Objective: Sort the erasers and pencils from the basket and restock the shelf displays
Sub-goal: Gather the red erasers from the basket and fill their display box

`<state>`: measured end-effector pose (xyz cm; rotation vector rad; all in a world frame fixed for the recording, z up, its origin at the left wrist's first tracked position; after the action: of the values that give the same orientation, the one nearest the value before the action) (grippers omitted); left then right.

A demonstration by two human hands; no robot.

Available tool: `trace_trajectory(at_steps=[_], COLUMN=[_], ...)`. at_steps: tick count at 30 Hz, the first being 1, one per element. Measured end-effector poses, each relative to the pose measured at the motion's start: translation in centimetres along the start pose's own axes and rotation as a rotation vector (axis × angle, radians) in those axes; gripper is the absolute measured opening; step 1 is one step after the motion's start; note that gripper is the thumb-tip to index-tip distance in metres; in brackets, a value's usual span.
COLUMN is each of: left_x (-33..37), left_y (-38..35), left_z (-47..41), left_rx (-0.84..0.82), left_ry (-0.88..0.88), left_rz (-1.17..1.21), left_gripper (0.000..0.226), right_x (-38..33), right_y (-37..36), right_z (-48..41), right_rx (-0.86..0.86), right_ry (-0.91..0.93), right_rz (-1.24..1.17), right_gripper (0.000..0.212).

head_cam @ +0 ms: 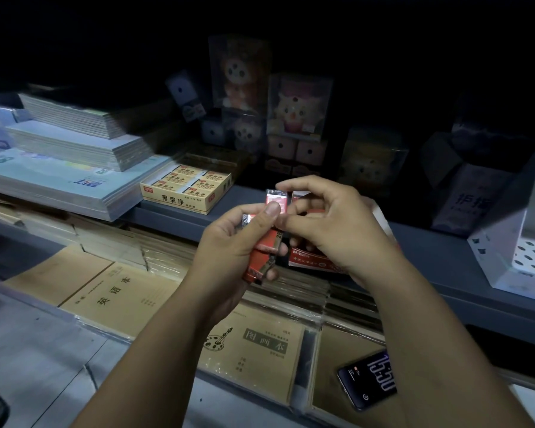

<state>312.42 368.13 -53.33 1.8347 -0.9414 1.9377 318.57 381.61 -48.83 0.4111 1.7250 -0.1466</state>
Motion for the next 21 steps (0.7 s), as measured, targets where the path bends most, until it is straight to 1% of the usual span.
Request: trace_trajectory(at_steps=[4,6,9,11,13,18,20,21], left_x=[0.0,-0.1,-0.2,-0.4,-0.6,-0.8,-0.6,-0.6], left_y=[-0.2,-0.2,-0.1,0.0,0.1,0.1,0.0,-0.1], left_z=[0.0,-0.1,-0.3,-0.3,-0.4,-0.6,-0.6,-0.6], left_rx=[-0.021,-0.016,0.011,0.033,0.064,0.096,0.113,0.118], left_ry=[0.006,0.016,0.045,0.059,0.067,0.102,0.101,0.102], left_rz=[0.012,0.039,0.057,0.054,0.042,0.08,0.085,0.094], left_gripper=[0.049,0.049,0.052,0.053,0.052,0.031,0.026,0.026], right_x=[0.1,0.1,0.4,0.6,0.9,1.8,2.1,2.3], right_y=[0.1,0.5,1.6,2.6,3.3,4.1,4.1,4.1], right_z=[0.0,-0.1,-0.3,-0.3,-0.4,-0.4,-0.5,-0.7], right_rx=[0.032,0.11,0.258,0.327,0.353,0.386,0.414,0.427], right_ry=[0.035,0.064,0.058,0.054,0.049,-0.015,-0.036,-0.045], right_rz=[-0.019,-0.032,-0.104,-0.017,0.099,0.217,0.267,0.301], right_gripper=[0.033,0.033,0.032,0.031,0.03,0.032,0.032,0.029])
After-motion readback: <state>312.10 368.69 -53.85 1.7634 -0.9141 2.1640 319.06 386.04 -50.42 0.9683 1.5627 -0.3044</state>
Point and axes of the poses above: each hand's wrist, its own z-axis away from the middle knuckle, its own y-axis out of the back of the hand, x = y × z, the point moved 3 cm from there along -z, towards the middle knuckle, and after that the axes turned 11 degrees about -z, right-handed, at the moved point
